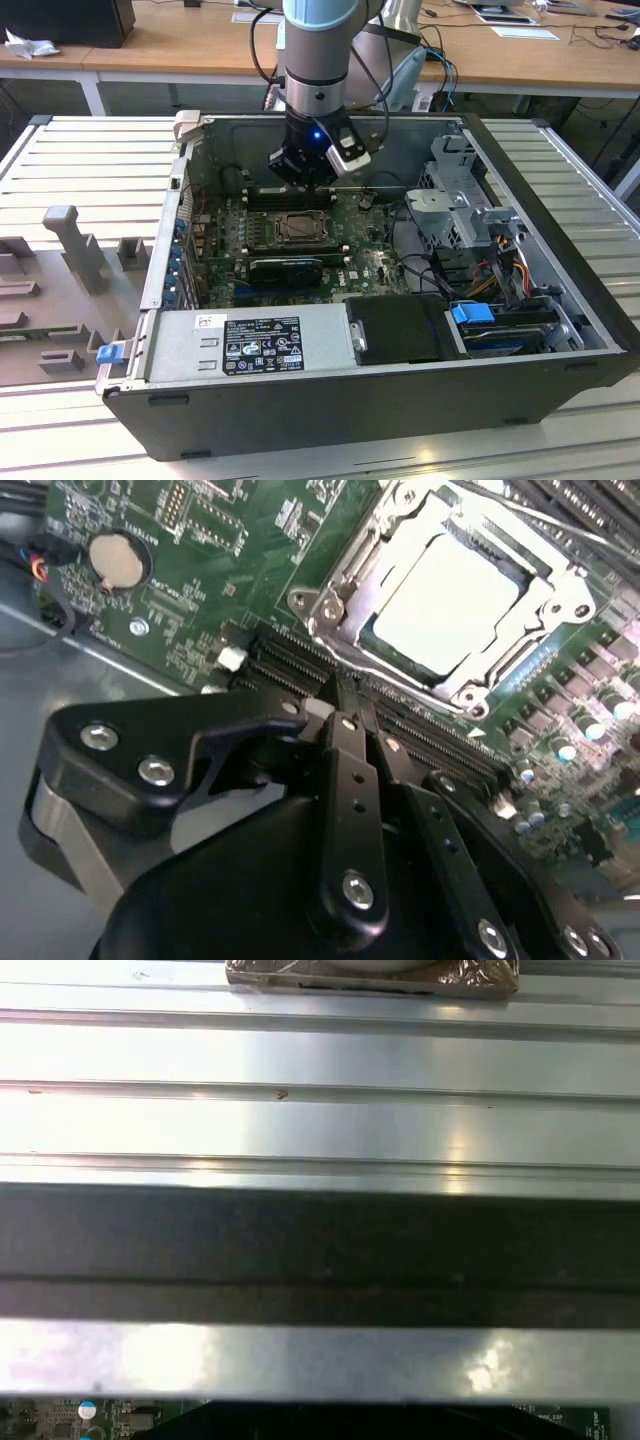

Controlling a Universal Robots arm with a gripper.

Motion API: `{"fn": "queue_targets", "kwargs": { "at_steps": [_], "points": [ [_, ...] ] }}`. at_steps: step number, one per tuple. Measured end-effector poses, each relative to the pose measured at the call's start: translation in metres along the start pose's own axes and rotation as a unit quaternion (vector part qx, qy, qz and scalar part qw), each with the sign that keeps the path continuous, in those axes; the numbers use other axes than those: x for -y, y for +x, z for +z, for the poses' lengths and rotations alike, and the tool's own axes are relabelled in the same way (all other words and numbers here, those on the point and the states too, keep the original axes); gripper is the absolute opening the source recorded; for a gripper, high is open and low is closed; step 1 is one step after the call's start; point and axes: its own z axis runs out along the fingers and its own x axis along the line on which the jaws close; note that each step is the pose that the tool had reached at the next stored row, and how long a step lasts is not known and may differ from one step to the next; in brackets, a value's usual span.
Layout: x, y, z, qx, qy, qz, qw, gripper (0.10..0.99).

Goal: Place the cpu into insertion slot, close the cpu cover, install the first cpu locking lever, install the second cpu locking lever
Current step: 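Install the first cpu locking lever, then install the second cpu locking lever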

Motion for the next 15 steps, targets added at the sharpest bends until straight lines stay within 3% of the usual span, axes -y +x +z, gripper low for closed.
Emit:
{"fn": "queue_targets", "kwargs": {
  "at_steps": [15],
  "points": [
    [0.0116, 0.0003, -0.0011, 0.0, 0.0001, 0.0, 1.0, 0.106]
  ]
}}
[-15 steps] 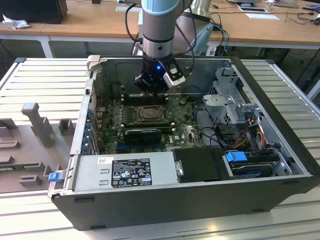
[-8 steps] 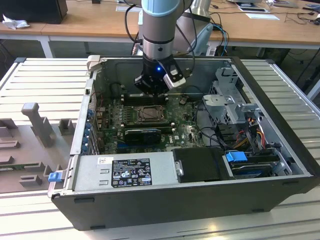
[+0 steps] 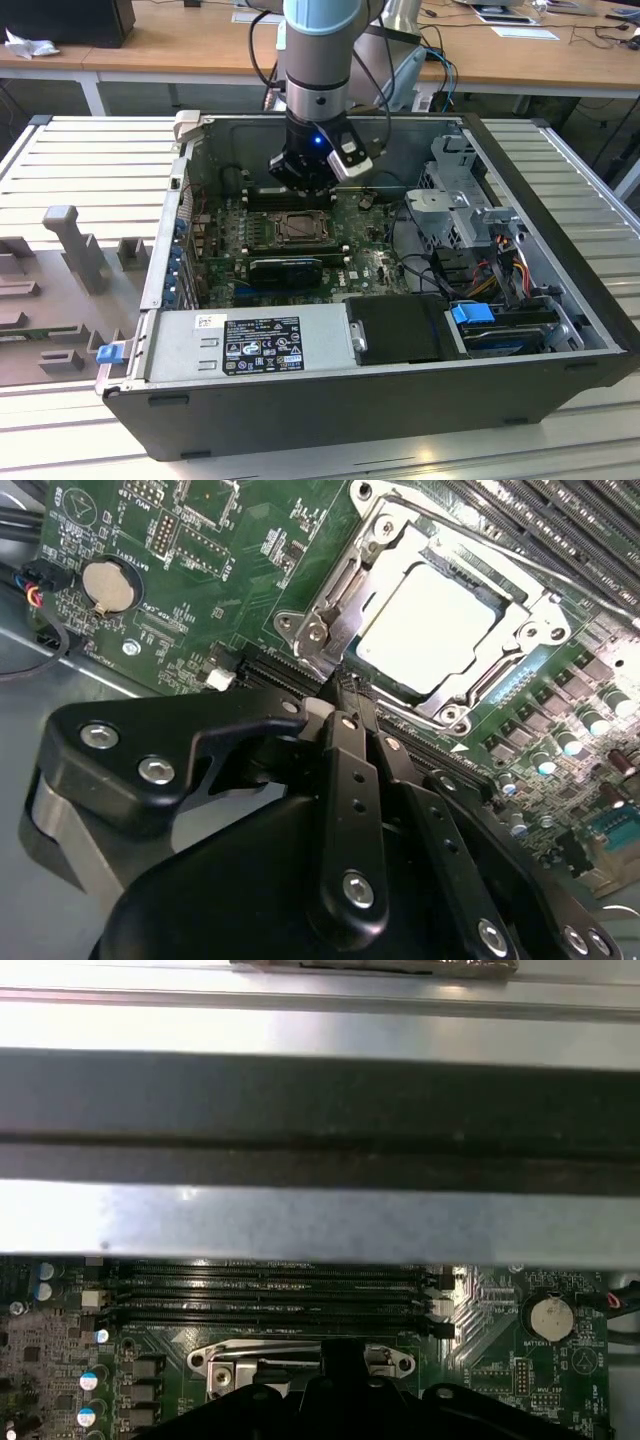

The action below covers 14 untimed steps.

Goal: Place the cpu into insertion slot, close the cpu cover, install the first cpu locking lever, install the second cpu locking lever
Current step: 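Install the second cpu locking lever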

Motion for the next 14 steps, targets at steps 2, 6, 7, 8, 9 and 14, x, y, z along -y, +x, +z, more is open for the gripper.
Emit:
{"fn": "queue_targets", "kwargs": {
  "at_steps": [2, 6, 7, 8, 9, 14],
  "points": [
    [0.0017, 0.0, -0.0002, 0.0, 0.0, 0.0, 1.0, 0.106],
    [0.0045, 0.0001, -0.0005, 0.0, 0.0, 0.0, 1.0, 0.106],
    [0.0046, 0.0001, -0.0011, -0.0001, 0.0001, 0.0, 1.0, 0.106],
    [0.0045, 0.0001, -0.0019, 0.0, 0.0001, 0.0, 1.0, 0.106],
    [0.0038, -0.0002, -0.0098, 0.0, 0.0006, 0.0, 1.0, 0.106],
    [0.0058, -0.0002, -0.0146, 0.0, 0.0017, 0.0, 1.0, 0.106]
  ]
}}
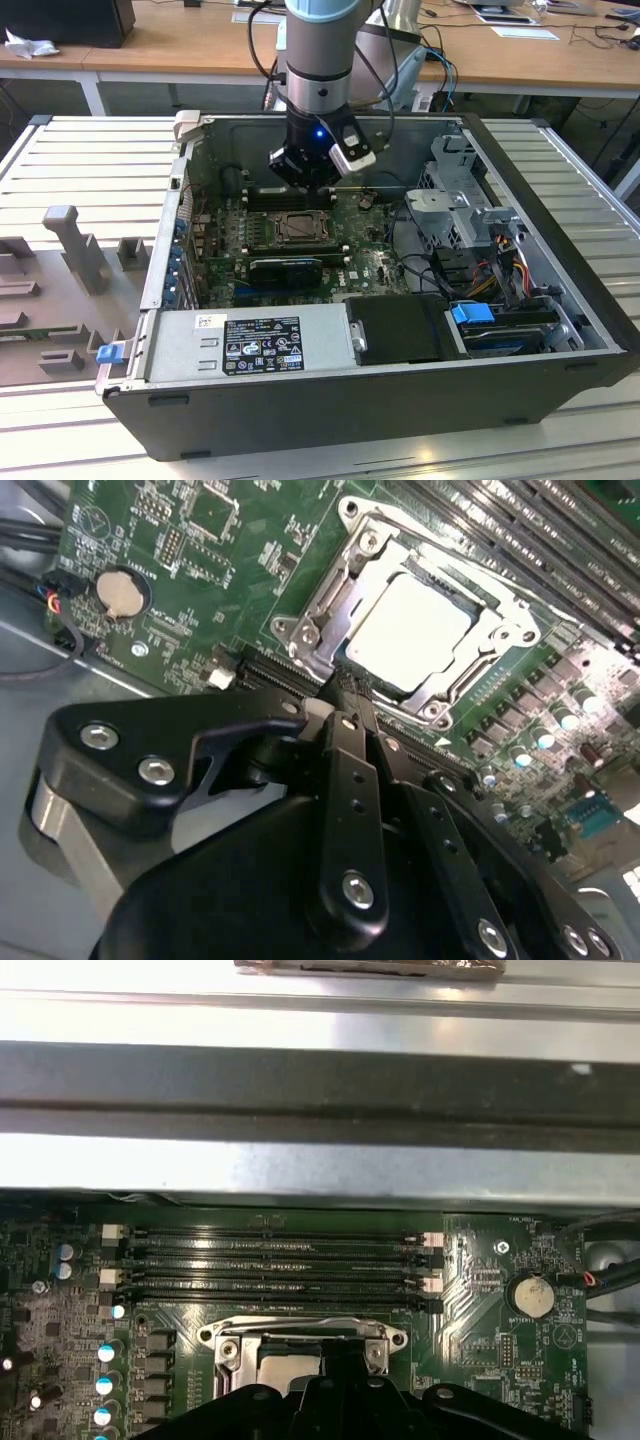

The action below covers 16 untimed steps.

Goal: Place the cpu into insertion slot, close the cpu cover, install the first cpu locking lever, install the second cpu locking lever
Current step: 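Install the second cpu locking lever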

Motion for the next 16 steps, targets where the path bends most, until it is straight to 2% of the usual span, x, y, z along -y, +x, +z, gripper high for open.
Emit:
{"fn": "queue_targets", "kwargs": {
  "at_steps": [6, 7, 9, 13, 16],
  "points": [
    [0.0094, 0.0001, -0.0016, -0.0001, 0.0004, 0.0, 1.0, 0.106],
    [0.0095, 0.0001, -0.0032, -0.0001, 0.0004, 0.0, 1.0, 0.106],
    [0.0088, -0.0001, -0.0125, 0.0, 0.0002, 0.0, 1.0, 0.106],
    [0.0112, -0.0001, -0.0134, 0.0, 0.0002, 0.0, 1.0, 0.106],
    [0.017, 0.0, -0.0136, 0.0, 0.0003, 0.0, 1.0, 0.106]
  ]
}}
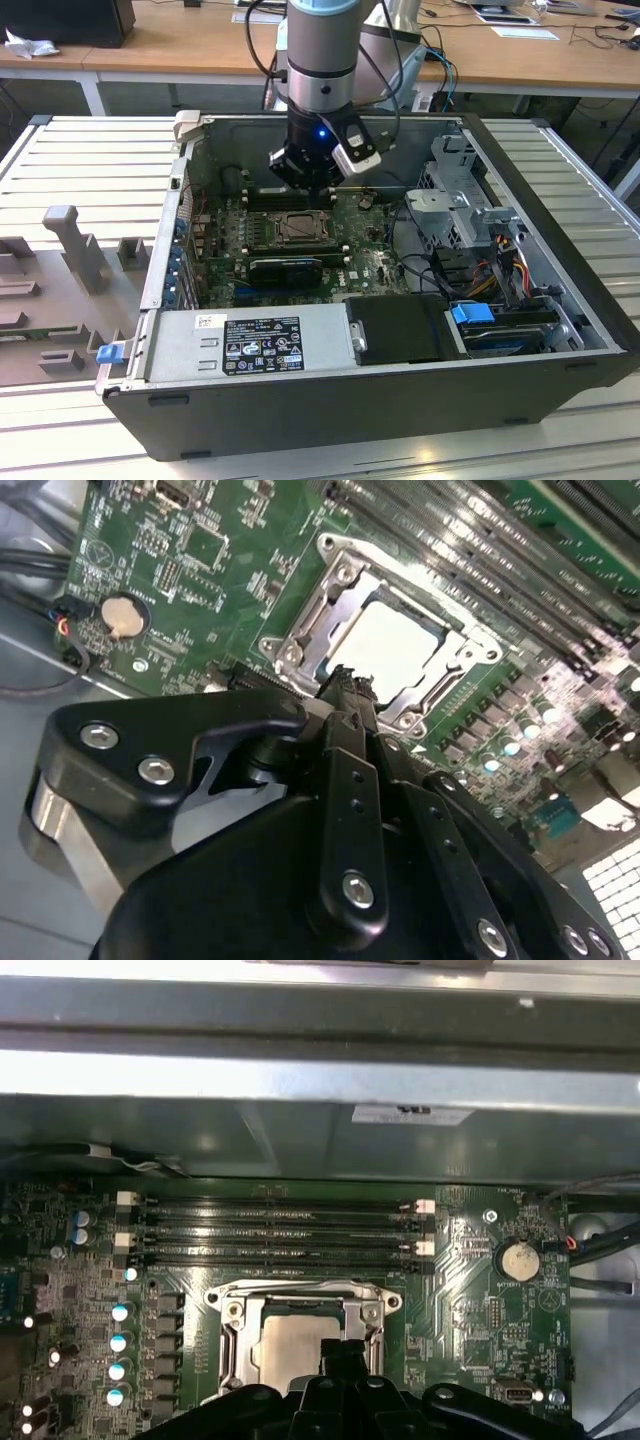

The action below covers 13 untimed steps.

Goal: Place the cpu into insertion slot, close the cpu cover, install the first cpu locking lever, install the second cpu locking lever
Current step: 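Install the second cpu locking lever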

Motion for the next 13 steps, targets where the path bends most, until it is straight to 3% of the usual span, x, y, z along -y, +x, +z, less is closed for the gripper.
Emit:
{"fn": "queue_targets", "kwargs": {
  "at_steps": [9, 13],
  "points": [
    [0.0146, 0.0003, 0.0019, 0.0, 0.0, 0.0, 1.0, 0.106],
    [0.0259, 0.0006, 0.0024, -0.0019, -0.0001, 0.0, 1.0, 0.106]
  ]
}}
